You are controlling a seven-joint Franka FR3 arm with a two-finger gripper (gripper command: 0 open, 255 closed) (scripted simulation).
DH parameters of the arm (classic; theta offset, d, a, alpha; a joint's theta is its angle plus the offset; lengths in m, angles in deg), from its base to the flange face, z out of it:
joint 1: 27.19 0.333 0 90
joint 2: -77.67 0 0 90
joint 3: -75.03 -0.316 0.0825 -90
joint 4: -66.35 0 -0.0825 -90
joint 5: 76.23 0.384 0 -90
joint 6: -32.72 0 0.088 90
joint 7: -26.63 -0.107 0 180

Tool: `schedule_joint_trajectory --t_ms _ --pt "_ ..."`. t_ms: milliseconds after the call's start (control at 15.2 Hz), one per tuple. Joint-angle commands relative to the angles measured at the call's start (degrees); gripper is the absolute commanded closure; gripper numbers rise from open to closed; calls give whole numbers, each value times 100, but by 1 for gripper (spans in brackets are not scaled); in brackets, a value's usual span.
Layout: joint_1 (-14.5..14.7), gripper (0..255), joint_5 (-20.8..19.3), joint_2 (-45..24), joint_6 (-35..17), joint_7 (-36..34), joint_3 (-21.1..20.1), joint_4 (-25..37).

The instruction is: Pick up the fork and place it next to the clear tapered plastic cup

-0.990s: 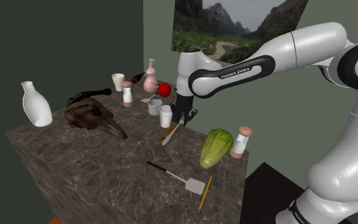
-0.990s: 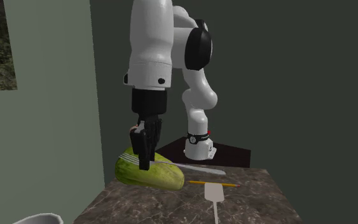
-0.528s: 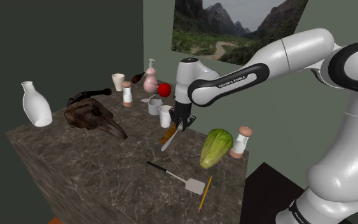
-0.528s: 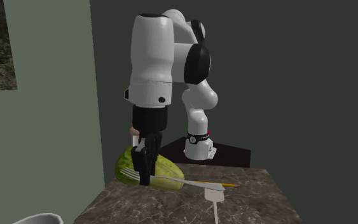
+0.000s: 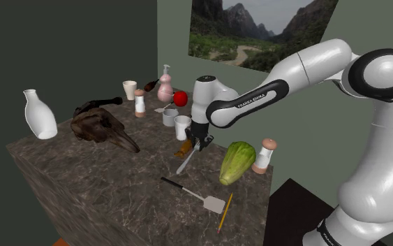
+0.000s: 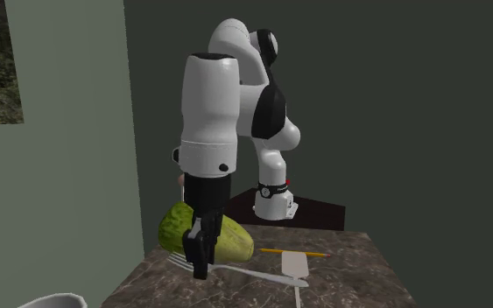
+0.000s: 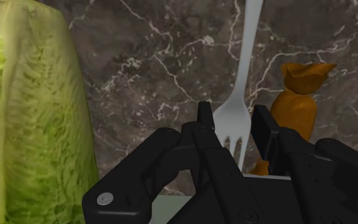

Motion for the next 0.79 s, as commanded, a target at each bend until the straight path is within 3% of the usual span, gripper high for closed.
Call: schedule_joint_trajectory --t_ms 0,726 --pt "44 255 -103 -95 -99 -63 64 -31" --pt "383 255 -736 -701 -642 -496 505 -120"
